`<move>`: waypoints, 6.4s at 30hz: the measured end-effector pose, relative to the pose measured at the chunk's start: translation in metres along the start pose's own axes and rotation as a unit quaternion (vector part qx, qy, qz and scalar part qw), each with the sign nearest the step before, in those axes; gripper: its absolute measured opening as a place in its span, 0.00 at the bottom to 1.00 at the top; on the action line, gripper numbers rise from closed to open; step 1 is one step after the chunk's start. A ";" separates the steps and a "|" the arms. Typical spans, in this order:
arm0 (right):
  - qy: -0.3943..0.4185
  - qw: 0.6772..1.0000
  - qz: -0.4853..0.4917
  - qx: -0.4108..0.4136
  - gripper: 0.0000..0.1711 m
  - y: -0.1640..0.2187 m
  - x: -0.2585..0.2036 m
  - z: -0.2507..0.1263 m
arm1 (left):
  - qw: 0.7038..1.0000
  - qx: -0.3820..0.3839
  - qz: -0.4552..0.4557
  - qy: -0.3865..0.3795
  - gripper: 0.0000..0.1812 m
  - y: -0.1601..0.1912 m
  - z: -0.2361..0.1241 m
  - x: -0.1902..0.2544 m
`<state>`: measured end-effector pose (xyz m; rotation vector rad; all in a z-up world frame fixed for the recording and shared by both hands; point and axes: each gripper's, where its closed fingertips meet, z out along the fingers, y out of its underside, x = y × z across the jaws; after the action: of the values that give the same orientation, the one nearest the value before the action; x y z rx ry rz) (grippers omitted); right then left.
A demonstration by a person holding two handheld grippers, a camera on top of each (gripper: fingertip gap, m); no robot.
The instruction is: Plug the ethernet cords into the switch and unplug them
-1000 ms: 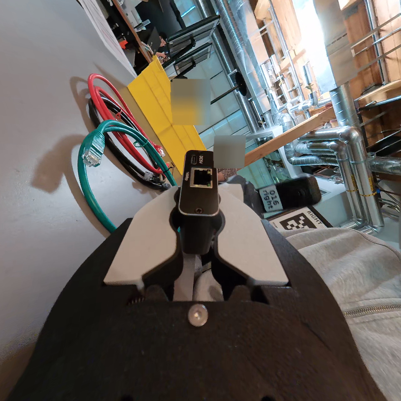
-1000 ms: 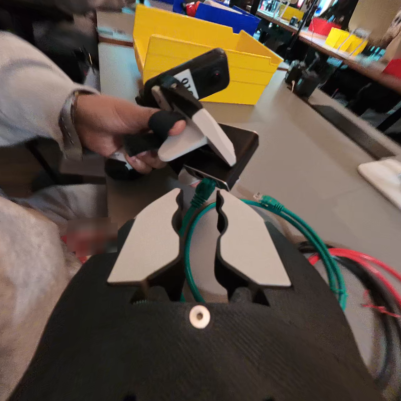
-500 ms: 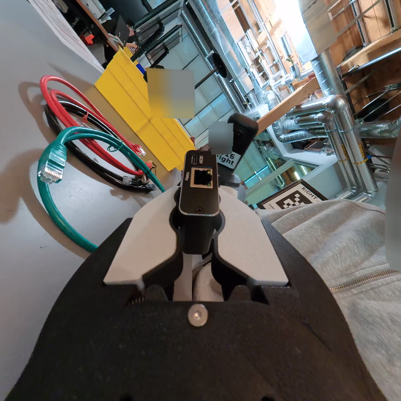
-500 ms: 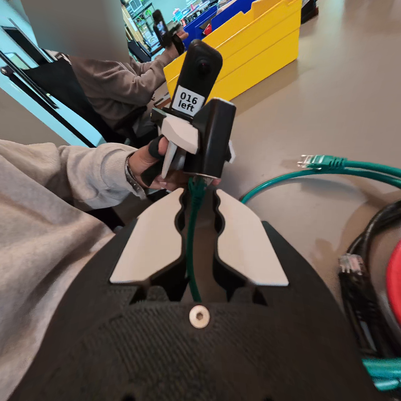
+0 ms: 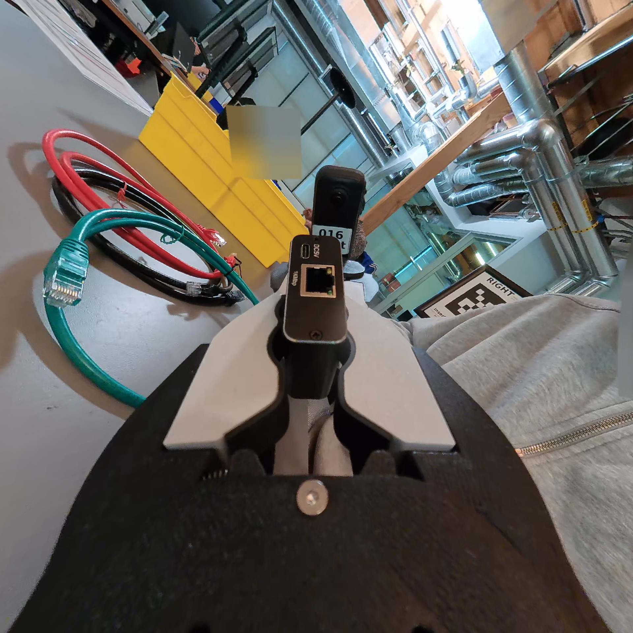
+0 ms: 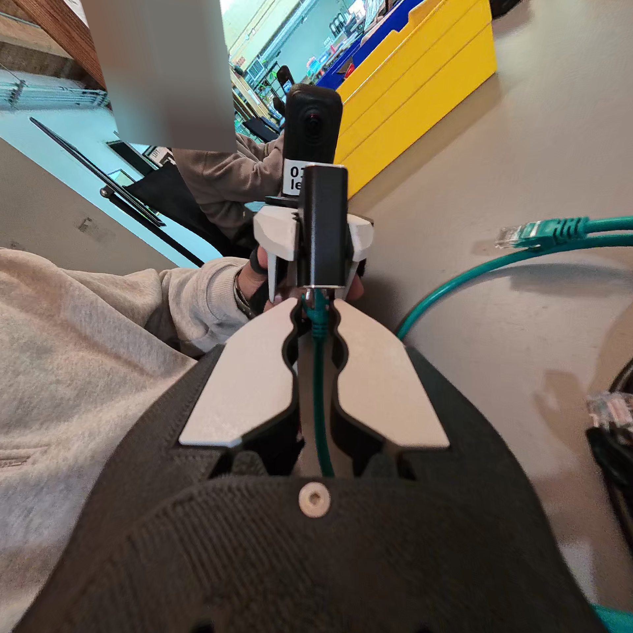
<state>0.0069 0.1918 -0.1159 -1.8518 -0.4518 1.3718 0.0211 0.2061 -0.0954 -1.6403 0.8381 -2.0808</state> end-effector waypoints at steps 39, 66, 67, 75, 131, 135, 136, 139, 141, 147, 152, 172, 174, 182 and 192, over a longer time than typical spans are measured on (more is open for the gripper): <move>0.052 0.997 0.010 0.049 0.19 -0.030 0.028 -0.040 | 0.995 0.099 0.004 -0.027 0.14 -0.047 -0.034 0.003; 0.211 0.853 -0.345 -0.331 0.09 0.063 0.059 -0.081 | 0.992 0.062 -0.103 0.023 0.14 -0.025 -0.022 -0.015; 0.210 0.852 -0.356 -0.321 0.09 0.060 0.056 -0.078 | 0.992 0.063 -0.106 0.024 0.14 -0.025 -0.022 -0.014; 0.239 0.882 -0.406 -0.006 0.03 -0.052 0.003 -0.088 | 0.992 0.067 -0.104 0.029 0.14 -0.026 -0.022 -0.010; 0.468 0.792 -0.353 0.171 0.09 -0.168 -0.046 -0.266 | 0.986 0.060 -0.146 0.046 0.14 -0.017 -0.017 -0.010; 0.525 0.756 -0.317 0.229 0.09 -0.166 -0.051 -0.333 | 0.986 0.058 -0.149 0.043 0.14 -0.015 -0.015 -0.012; 0.528 0.751 -0.310 0.249 0.09 -0.167 -0.055 -0.347 | 0.986 0.057 -0.149 0.042 0.14 -0.014 -0.015 -0.012; 0.552 0.738 -0.289 0.258 0.09 -0.161 -0.052 -0.378 | 0.986 0.055 -0.150 0.040 0.14 -0.012 -0.013 -0.013; 0.579 0.724 -0.285 0.244 0.09 -0.153 -0.037 -0.392 | 0.987 0.052 -0.150 0.038 0.14 -0.010 -0.011 -0.014; 0.567 0.743 -0.278 0.221 0.09 -0.151 0.007 -0.387 | 0.987 0.051 -0.148 0.032 0.14 -0.009 -0.009 -0.015; 0.556 0.736 -0.327 0.203 0.09 -0.176 0.010 -0.372 | 0.987 0.055 -0.149 0.028 0.14 -0.010 -0.010 -0.017; 0.326 0.854 -0.106 0.392 0.32 -0.176 -0.033 -0.375 | 0.985 0.059 -0.161 0.034 0.14 -0.010 -0.011 -0.017; 0.335 0.846 -0.141 0.391 0.28 -0.178 -0.053 -0.372 | 0.985 0.057 -0.160 0.034 0.14 -0.010 -0.011 -0.017; 0.285 0.883 -0.282 0.245 0.22 -0.131 -0.041 -0.205 | 0.991 0.016 -0.126 0.031 0.14 0.001 0.001 -0.010; 0.265 0.820 -0.496 -0.112 0.50 -0.002 0.006 -0.021 | 0.978 -0.045 -0.169 0.114 0.14 0.022 0.012 0.017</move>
<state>0.0288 0.1887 -0.1157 -1.6429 -1.0985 0.0896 0.0266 0.1761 -0.0950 -1.7120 0.7758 -2.5380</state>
